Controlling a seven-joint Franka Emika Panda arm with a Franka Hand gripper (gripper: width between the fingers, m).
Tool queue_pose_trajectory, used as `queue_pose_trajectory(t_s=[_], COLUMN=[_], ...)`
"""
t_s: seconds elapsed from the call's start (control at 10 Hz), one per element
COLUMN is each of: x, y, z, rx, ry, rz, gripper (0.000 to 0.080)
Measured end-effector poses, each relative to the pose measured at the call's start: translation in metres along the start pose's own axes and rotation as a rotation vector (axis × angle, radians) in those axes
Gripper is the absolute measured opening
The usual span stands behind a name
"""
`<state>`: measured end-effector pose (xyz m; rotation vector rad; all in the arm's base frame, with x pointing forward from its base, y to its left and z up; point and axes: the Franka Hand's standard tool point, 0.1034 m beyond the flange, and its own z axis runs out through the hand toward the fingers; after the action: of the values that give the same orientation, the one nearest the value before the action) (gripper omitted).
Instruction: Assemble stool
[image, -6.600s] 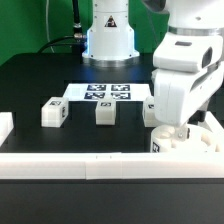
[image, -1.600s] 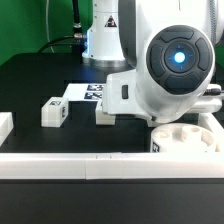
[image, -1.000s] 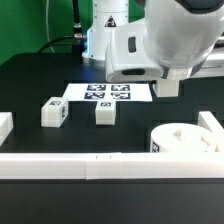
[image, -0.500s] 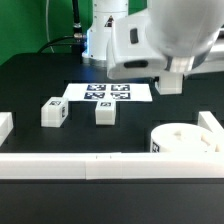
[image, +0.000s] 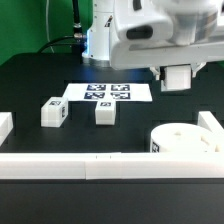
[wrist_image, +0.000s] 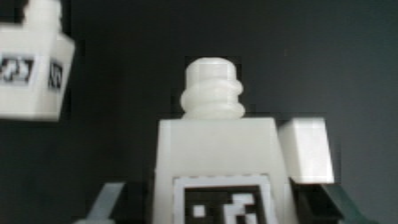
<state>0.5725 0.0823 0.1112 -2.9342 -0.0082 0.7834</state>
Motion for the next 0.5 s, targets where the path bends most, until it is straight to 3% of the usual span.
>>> queue_pose_trajectory(t_s=[0.2, 0.4, 0.5], x=[0.010, 0.010, 0.018], y=[-0.004, -0.003, -0.003], z=[-0.013, -0.013, -0.017], rx=[0.009, 0.005, 0.005], ry=[0.141, 0.256, 0.351], rz=[-0.017, -0.015, -0.015], gripper=[0.0334, 0.0334, 0.0334])
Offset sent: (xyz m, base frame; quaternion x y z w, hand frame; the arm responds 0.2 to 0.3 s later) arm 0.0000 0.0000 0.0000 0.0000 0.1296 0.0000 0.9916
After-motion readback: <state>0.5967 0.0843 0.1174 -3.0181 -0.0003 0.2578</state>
